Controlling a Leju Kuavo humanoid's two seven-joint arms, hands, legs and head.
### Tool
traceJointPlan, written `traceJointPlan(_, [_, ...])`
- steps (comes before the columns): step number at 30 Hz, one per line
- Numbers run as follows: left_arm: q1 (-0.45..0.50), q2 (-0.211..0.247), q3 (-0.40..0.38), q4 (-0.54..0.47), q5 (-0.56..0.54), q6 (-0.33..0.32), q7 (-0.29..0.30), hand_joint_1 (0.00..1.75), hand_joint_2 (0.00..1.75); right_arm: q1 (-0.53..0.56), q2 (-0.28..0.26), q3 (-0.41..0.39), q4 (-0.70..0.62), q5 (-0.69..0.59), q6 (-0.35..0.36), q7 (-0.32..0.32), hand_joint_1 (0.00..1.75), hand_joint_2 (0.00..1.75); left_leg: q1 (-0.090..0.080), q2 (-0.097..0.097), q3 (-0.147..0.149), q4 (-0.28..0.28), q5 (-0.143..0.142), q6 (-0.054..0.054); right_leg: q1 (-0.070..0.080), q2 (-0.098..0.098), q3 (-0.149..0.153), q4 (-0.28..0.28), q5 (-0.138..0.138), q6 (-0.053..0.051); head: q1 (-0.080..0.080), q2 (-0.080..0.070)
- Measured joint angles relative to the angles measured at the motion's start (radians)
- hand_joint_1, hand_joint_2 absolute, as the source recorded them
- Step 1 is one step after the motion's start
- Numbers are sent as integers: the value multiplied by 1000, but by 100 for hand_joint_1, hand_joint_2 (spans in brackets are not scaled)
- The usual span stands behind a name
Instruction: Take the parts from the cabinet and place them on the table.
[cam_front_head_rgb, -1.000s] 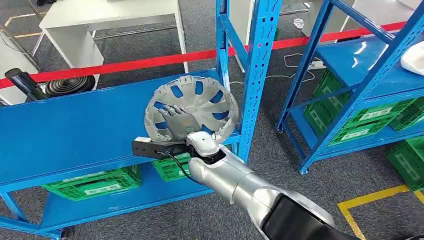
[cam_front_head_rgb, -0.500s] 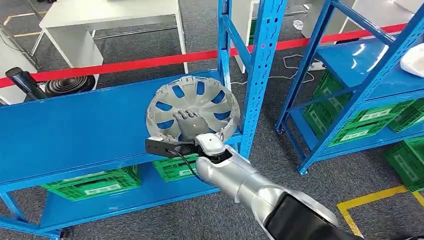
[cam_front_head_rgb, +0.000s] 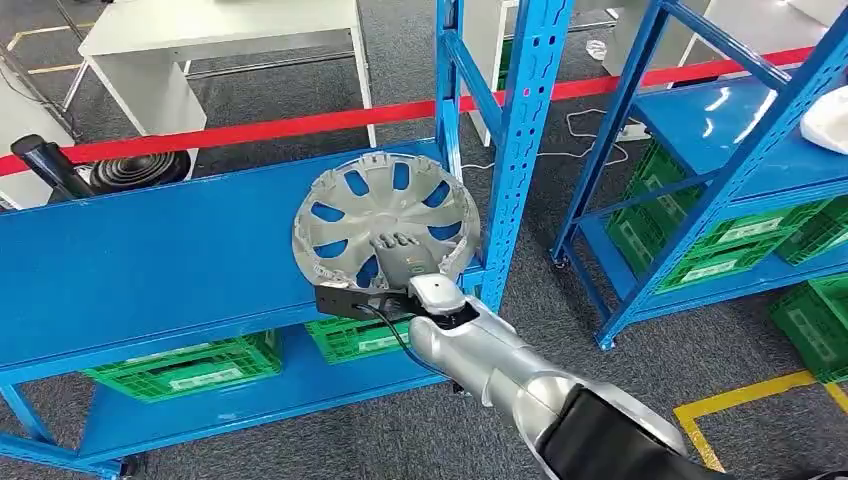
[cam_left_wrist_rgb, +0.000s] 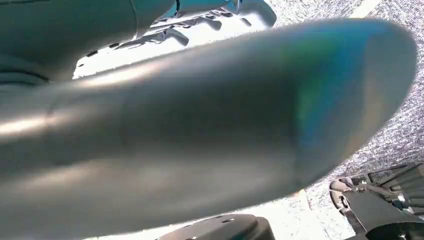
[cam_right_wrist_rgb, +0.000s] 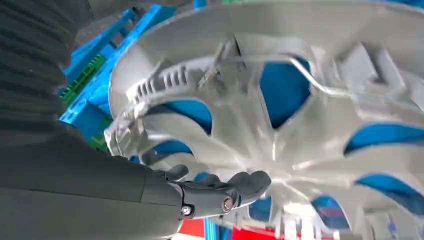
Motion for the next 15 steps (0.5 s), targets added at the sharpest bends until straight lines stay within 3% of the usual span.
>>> traceJointPlan(15, [1,0,1,-1,-1,3,-9,0,0,38,-7,3,25,34,57,39,0,175,0,0,0,0,0,0,0,0,0,0,0,0,0,0])
